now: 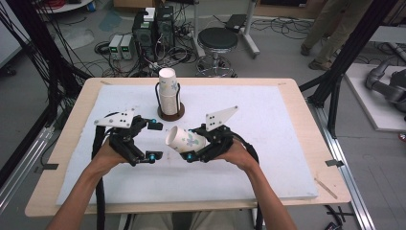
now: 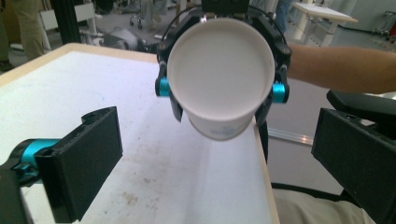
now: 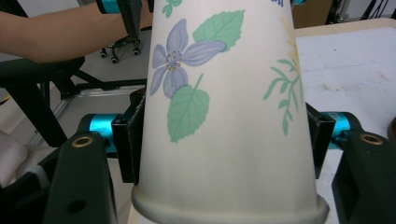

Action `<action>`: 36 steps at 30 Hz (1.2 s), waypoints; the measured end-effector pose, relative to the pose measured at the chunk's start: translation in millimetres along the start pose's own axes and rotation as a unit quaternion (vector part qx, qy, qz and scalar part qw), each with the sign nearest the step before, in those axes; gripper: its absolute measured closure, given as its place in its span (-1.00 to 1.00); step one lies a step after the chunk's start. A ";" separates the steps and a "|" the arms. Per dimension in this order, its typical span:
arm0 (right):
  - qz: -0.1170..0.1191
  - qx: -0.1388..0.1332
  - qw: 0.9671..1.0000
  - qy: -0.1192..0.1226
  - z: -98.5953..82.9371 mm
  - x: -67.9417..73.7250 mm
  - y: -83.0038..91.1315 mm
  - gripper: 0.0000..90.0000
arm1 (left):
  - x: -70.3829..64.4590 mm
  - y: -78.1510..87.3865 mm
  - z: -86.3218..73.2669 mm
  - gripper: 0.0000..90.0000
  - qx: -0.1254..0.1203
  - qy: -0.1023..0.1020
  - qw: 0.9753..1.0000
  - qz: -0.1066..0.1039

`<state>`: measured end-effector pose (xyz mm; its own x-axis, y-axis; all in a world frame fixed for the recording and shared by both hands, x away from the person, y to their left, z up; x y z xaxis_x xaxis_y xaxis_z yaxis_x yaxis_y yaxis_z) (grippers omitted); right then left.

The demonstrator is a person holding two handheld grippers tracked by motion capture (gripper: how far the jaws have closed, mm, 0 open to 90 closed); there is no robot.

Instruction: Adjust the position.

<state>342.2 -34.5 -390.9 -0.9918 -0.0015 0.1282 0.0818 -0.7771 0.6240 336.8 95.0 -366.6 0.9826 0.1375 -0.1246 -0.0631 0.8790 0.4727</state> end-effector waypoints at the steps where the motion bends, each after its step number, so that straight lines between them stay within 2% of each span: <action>1: -0.002 0.002 1.000 0.001 -0.5 -0.5 1.1 -0.25 | 0.8 0.3 -1.2 -0.96 0.007 0.000 1.000 0.004; 2: -0.006 0.014 1.000 -0.001 -1.7 -0.7 2.6 -0.25 | 1.3 0.4 -2.0 -0.96 0.013 -0.002 1.000 0.005; 3: -0.008 0.021 1.000 0.000 -2.5 -1.2 3.3 -0.25 | 2.5 0.5 -3.6 -0.96 0.029 0.001 1.000 0.009; 4: -0.008 0.021 1.000 0.000 -2.5 -1.2 3.3 -0.25 | 2.5 0.5 -3.6 -0.96 0.029 0.001 1.000 0.009; 5: -0.012 0.030 0.999 0.001 -3.5 -2.3 5.2 -0.25 | 3.5 0.7 -5.4 -0.96 0.049 0.004 0.999 0.013; 6: -0.012 0.030 0.999 0.001 -3.5 -2.3 5.2 -0.25 | 3.5 0.7 -5.4 -0.96 0.049 0.004 0.999 0.013; 7: -0.019 0.038 0.999 -0.001 -4.4 -3.5 7.4 -0.25 | 4.6 0.2 -7.2 -0.96 0.071 0.000 0.997 0.018; 10: -0.023 0.057 0.998 -0.003 -7.1 -4.9 9.3 -0.24 | 5.8 -0.6 -11.0 -0.96 0.107 -0.002 0.994 0.020; 12: -0.028 0.077 0.997 -0.002 -9.7 -5.8 9.7 -0.25 | 6.8 -0.9 -14.1 -0.96 0.132 -0.006 0.991 0.023; 14: -0.030 0.096 0.995 -0.001 -11.5 -5.9 9.7 -0.25 | 7.6 0.0 -17.6 -0.96 0.159 -0.008 0.987 0.026; 16: -0.032 0.114 0.993 0.003 -13.2 -6.3 9.5 -0.25 | 7.9 0.5 -19.5 -0.96 0.175 -0.009 0.984 0.026; 17: -0.034 0.123 0.992 0.002 -14.2 -6.3 9.6 -0.25 | 7.9 0.5 -19.5 -0.96 0.175 -0.009 0.984 0.026; 18: -0.035 0.132 0.991 0.002 -15.1 -6.6 9.2 -0.24 | 8.7 1.8 -21.6 -0.96 0.194 -0.009 0.981 0.029; 19: -0.038 0.138 0.990 0.004 -15.5 -7.4 9.0 -0.24 | 10.1 2.4 -22.2 -0.96 0.200 -0.010 0.979 0.034; 20: -0.042 0.153 0.987 0.003 -17.1 -7.9 8.6 -0.25 | 10.1 2.4 -22.2 -0.96 0.200 -0.010 0.979 0.034; 21: -0.043 0.161 0.986 0.006 -17.7 -8.7 8.3 -0.25 | 11.6 3.7 -23.4 -0.96 0.211 -0.007 0.977 0.034; 22: -0.043 0.161 0.986 0.006 -17.7 -8.7 8.3 -0.25 | 11.6 3.7 -23.4 -0.96 0.211 -0.007 0.977 0.034; 23: -0.048 0.178 0.983 0.008 -19.0 -9.8 7.4 -0.24 | 12.9 4.5 -24.5 -0.96 0.222 -0.003 0.974 0.035; 24: -0.048 0.178 0.983 0.008 -19.0 -9.8 7.4 -0.24 | 12.9 4.5 -24.5 -0.96 0.222 -0.003 0.974 0.035; 25: -0.054 0.201 0.978 0.010 -20.5 -10.4 6.9 -0.25 | 13.9 4.7 -25.7 -0.96 0.231 -0.002 0.972 0.037; 26: -0.057 0.209 0.976 0.017 -21.1 -11.6 6.5 -0.24 | 14.9 4.2 -28.1 -0.96 0.245 -0.002 0.969 0.040; 27: -0.057 0.220 0.974 0.016 -22.2 -11.4 5.9 -0.24 | 15.3 3.9 -29.5 -0.96 0.254 -0.001 0.966 0.040; 28: -0.060 0.229 0.972 0.017 -22.7 -12.0 5.2 -0.24 | 15.3 3.9 -29.5 -0.96 0.254 -0.001 0.966 0.040; 29: -0.062 0.241 0.968 0.017 -23.9 -12.1 4.8 -0.24 | 15.3 3.2 -31.2 -0.96 0.264 0.001 0.964 0.039; 30: -0.063 0.250 0.966 0.020 -24.5 -13.0 3.7 -0.24 | 16.1 2.7 -34.4 -0.96 0.288 -0.005 0.957 0.039; 31: -0.065 0.260 0.963 0.020 -25.4 -13.0 3.1 -0.24 | 15.9 1.7 -35.7 -0.96 0.297 -0.006 0.954 0.038; 32: -0.066 0.269 0.960 0.025 -25.9 -14.0 1.9 -0.24 | 15.2 1.3 -37.1 -0.96 0.309 -0.005 0.951 0.034; 33: -0.066 0.269 0.960 0.025 -25.9 -14.0 1.9 -0.24 | 15.2 1.3 -37.1 -0.96 0.309 -0.005 0.951 0.034; 34: -0.071 0.290 0.954 0.026 -27.0 -13.9 0.0 -0.24 | 15.4 0.0 -39.1 -0.96 0.327 -0.012 0.944 0.034; 35: -0.068 0.297 0.952 0.026 -27.2 -12.8 -1.5 -0.24 | 14.6 -0.6 -40.2 -0.96 0.337 -0.011 0.941 0.031; 36: -0.068 0.297 0.952 0.026 -27.2 -12.8 -1.5 -0.24 | 14.6 -0.6 -40.2 -0.96 0.337 -0.011 0.941 0.031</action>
<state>352.1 -50.5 -414.4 -0.9994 0.0308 -0.0141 -0.0222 -0.2801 0.9597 344.2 114.8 -403.8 0.9847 0.1627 -0.0629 -0.0034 0.3783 0.9257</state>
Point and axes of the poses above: each handheld gripper's, and its own axes: y roughly backward along the jaws, z roughly out of its top, x roughly to its left, the point moved 9 cm from there along -y, roughly forward along the jaws, and after that the axes turned 14 degrees about x, right-handed, at the moved point
